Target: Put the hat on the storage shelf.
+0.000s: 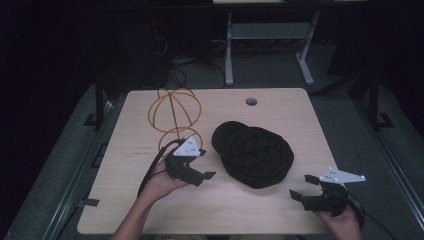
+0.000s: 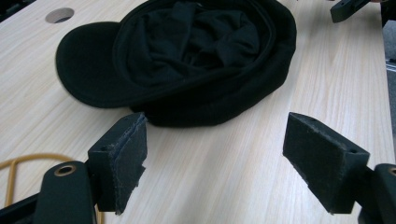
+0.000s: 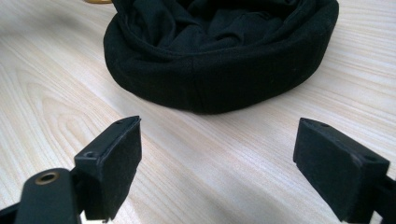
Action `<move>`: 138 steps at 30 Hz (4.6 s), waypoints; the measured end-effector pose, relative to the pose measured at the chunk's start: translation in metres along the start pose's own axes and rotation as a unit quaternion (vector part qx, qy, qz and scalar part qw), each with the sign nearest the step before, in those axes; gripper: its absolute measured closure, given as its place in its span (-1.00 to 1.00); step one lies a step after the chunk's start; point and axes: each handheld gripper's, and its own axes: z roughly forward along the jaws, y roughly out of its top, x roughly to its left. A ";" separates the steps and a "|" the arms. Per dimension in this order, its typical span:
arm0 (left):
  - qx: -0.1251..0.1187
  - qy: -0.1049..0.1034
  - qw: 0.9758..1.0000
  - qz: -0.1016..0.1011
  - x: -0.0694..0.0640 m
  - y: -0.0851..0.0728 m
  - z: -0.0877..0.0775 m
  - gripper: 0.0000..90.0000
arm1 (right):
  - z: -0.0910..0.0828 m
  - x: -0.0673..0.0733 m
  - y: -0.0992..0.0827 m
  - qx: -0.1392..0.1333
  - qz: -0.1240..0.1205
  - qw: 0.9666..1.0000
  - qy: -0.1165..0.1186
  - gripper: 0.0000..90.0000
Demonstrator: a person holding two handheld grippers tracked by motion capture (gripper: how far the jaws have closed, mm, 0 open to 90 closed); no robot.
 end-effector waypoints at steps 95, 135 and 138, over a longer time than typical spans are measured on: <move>0.114 -0.110 0.982 0.099 -0.033 0.036 0.156 0.53 | -0.004 0.003 0.000 -0.007 -0.003 1.000 0.005 -0.67; -0.066 -0.168 0.983 -0.013 -0.009 0.067 0.084 0.71 | -0.009 0.013 0.011 -0.061 -0.004 0.998 -0.003 -0.67; -0.077 -0.172 0.982 -0.017 -0.008 0.068 0.079 0.71 | -0.008 0.016 0.013 -0.064 -0.008 0.998 -0.002 -0.67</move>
